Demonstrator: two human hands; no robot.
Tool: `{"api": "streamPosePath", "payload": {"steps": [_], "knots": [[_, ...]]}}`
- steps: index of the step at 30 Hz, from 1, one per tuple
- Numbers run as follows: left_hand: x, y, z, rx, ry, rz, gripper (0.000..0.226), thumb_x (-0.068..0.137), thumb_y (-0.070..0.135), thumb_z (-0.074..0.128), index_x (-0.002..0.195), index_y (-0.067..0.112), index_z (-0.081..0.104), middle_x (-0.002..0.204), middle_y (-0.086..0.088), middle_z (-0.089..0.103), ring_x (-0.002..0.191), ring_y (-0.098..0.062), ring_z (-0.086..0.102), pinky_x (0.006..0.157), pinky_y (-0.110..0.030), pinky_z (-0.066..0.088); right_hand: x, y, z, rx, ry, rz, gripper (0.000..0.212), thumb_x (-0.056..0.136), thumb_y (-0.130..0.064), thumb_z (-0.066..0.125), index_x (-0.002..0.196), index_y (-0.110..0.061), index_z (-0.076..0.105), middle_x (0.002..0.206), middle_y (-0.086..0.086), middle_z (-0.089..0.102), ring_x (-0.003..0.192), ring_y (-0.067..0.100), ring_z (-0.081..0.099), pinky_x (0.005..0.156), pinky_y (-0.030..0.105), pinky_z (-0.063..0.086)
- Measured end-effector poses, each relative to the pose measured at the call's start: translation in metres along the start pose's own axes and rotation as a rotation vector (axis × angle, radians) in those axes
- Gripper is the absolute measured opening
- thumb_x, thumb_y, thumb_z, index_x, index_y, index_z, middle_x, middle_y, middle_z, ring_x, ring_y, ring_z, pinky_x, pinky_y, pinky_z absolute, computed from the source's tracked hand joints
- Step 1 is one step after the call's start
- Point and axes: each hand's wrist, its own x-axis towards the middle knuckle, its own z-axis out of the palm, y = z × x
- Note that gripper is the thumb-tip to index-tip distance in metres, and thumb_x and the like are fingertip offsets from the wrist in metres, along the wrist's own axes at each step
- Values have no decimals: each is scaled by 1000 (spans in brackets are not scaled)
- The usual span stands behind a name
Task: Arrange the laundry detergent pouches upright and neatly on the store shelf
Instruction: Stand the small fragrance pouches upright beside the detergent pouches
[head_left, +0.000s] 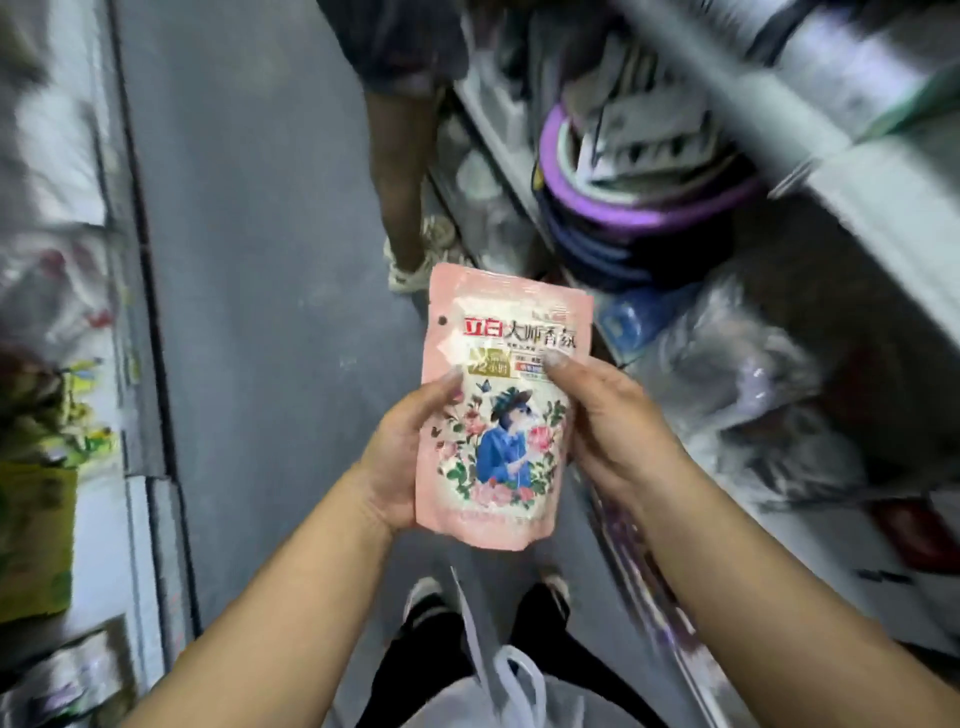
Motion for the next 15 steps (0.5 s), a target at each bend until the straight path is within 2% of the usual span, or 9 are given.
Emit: {"api": "streamPosePath", "payload": {"steps": [3,5,8,11,13,15], "knots": [[-7,35,35,179,18,99,57,65,40,76,114,12,66,120,-15,63,109,-30,61,95,-47,47,-30,-43,23,61,3,-177,17,64,-14,63,74,-2,71,79,15,72,71,23,70,75,37,57],[-13,57,64,320,66,197,46,79,36,64,116,9,61,115,-15,66,106,-30,63,89,-43,51,-52,-68,37,57,40,-271,16,66,-12,64,75,0,69,78,18,72,70,25,70,70,38,59],[-21,78,110,477,-8,335,31,77,32,52,94,9,64,85,-9,73,78,-19,70,71,-32,58,-89,-90,51,-98,120,-413,7,77,-4,61,80,-2,66,74,13,72,65,21,69,64,34,58],[-26,84,147,585,-121,362,24,89,26,49,83,8,64,76,-12,72,70,-22,70,73,-37,56,-129,-103,57,-105,175,-552,19,82,7,52,86,-9,62,71,5,73,63,16,69,54,26,56],[-26,80,167,648,-204,336,26,92,24,48,81,7,64,78,-15,72,73,-26,69,75,-39,55,-153,-108,58,-58,214,-619,12,76,-3,57,85,-8,63,74,7,73,66,18,70,56,27,56],[-26,73,193,704,-320,298,25,91,22,49,78,7,64,76,-15,72,70,-25,68,72,-36,56,-180,-115,53,-51,361,-717,12,70,-15,60,79,-8,66,73,10,73,65,18,70,59,28,58]]}}
